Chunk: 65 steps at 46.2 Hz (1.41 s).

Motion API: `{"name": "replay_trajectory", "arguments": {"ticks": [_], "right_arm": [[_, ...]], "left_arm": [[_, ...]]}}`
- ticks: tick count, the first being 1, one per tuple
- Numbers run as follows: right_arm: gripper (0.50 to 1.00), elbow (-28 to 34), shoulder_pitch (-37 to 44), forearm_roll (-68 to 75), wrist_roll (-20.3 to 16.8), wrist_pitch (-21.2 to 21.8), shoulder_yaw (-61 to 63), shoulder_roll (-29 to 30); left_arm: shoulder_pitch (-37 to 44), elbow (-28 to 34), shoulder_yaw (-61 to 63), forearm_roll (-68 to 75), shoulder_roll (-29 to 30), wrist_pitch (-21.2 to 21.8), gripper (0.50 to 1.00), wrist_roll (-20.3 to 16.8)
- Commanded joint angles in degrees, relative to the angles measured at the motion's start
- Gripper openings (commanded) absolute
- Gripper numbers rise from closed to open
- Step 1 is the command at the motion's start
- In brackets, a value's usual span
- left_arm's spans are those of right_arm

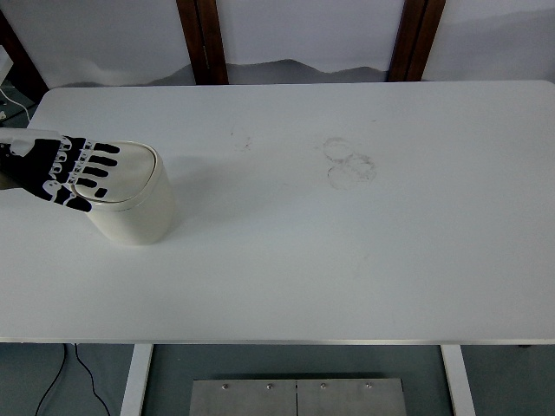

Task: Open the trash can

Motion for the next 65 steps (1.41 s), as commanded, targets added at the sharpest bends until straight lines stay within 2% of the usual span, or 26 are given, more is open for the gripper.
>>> {"name": "replay_trajectory", "arguments": {"ticks": [1, 65], "right_arm": [[0.995, 0.0, 0.0, 0.0, -0.1, 0.0, 0.0, 0.0], [0.995, 0.0, 0.0, 0.0, 0.0, 0.0, 0.0, 0.0]], "left_arm": [[0.2, 0.7, 0.0, 0.0, -0.4, 0.0, 1.000, -0.9], [2.6, 1.1, -0.7, -0.5, -2.0, 0.9, 1.000, -2.1]]}}
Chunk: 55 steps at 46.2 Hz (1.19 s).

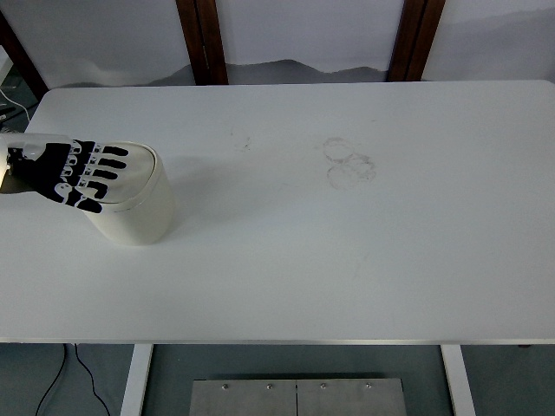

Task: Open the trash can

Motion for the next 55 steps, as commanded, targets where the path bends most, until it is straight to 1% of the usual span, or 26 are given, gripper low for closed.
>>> {"name": "replay_trajectory", "arguments": {"ticks": [1, 29, 39, 46, 51, 55], "right_arm": [[0.995, 0.0, 0.0, 0.0, 0.0, 0.0, 0.0, 0.0], [0.995, 0.0, 0.0, 0.0, -0.1, 0.0, 0.0, 0.0], [0.995, 0.0, 0.0, -0.1, 0.0, 0.0, 0.0, 0.0], [0.995, 0.0, 0.0, 0.0, 0.0, 0.0, 0.0, 0.0], [0.995, 0.0, 0.0, 0.0, 0.0, 0.0, 0.0, 0.0], [0.995, 0.0, 0.0, 0.0, 0.0, 0.0, 0.0, 0.0]], "left_arm": [[0.0, 0.0, -0.2, 0.0, 0.0, -0.1, 1.000, 0.0], [-1.6, 0.0, -7.3, -0.3, 0.9, -0.8, 1.000, 0.5], [-6.6, 0.0, -9.2, -1.1, 1.3, -0.9, 1.000, 0.6], [-10.6, 0.2, -9.4, -4.2, 2.3, -0.8, 1.000, 0.6], [-14.2, 2.4, -9.5, -7.8, 2.3, -0.8, 1.000, 0.6], [-15.7, 6.0, -10.4, -11.3, 1.6, -0.8, 1.000, 0.6]]}}
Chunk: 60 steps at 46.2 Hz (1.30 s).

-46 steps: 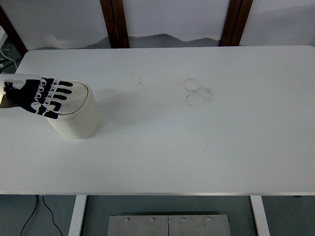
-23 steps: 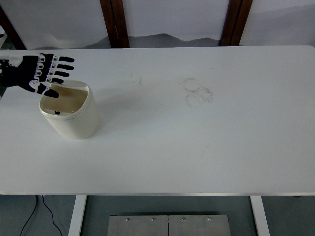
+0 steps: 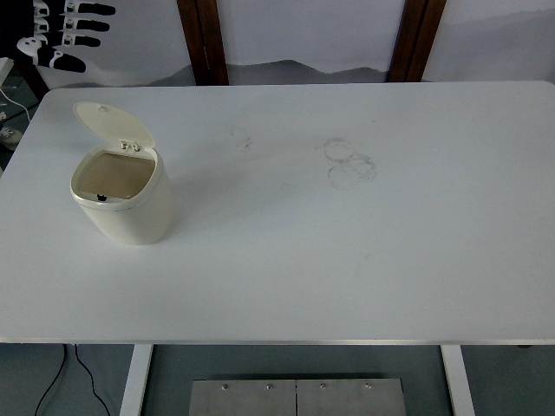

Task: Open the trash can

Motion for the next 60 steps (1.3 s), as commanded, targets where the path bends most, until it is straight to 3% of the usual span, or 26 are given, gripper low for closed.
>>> {"name": "replay_trajectory", "arguments": {"ticks": [1, 18, 27, 30, 60], "right_arm": [[0.995, 0.0, 0.0, 0.0, 0.0, -0.1, 0.0, 0.0], [0.995, 0.0, 0.0, 0.0, -0.1, -0.1, 0.0, 0.0], [0.995, 0.0, 0.0, 0.0, -0.1, 0.0, 0.1, 0.0], [0.995, 0.0, 0.0, 0.0, -0.1, -0.1, 0.1, 0.0], [0.995, 0.0, 0.0, 0.0, -0.1, 0.0, 0.0, 0.0]], "left_arm": [[-0.9, 3.5, -1.0, -3.3, -0.8, 0.1, 1.000, 0.0], [2.9, 14.7, -4.8, -19.7, -3.7, 0.7, 1.000, -1.3], [9.1, 18.1, -6.7, -22.8, -3.7, 0.6, 1.000, -9.8], [11.4, 18.8, -7.3, -24.5, -3.7, 0.6, 1.000, -11.1], [33.6, 29.9, -15.9, -41.9, -8.7, 0.4, 1.000, -11.3]]}}
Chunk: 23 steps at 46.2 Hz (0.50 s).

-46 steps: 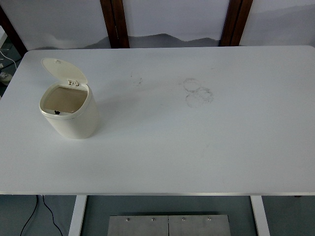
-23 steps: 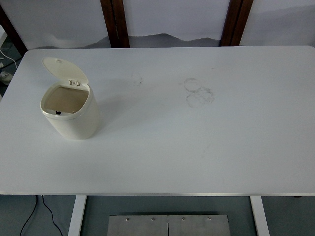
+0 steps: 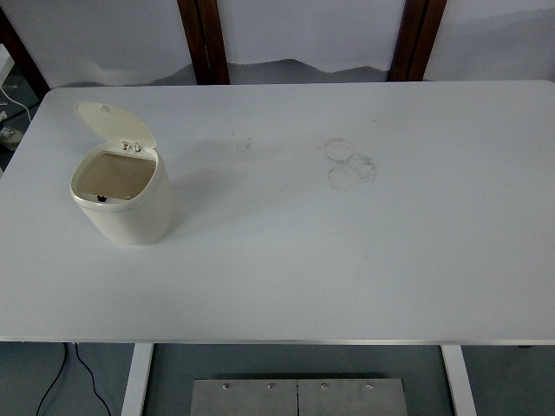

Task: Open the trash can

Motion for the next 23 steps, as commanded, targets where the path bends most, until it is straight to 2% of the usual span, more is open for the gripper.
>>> {"name": "replay_trajectory", "arguments": {"ticks": [1, 13, 23], "right_arm": [[0.995, 0.0, 0.0, 0.0, 0.0, 0.1, -0.1, 0.0], [0.995, 0.0, 0.0, -0.1, 0.0, 0.0, 0.0, 0.0], [0.995, 0.0, 0.0, -0.1, 0.0, 0.1, -0.1, 0.0]], "left_arm": [[3.5, 1.2, -3.0, -0.8, -1.2, 0.1, 1.000, 0.0], [16.4, 1.6, -15.5, -0.7, -3.6, 0.4, 1.000, 0.2], [21.3, 3.8, -17.2, -0.2, -4.6, 0.4, 1.000, 0.2]]}}
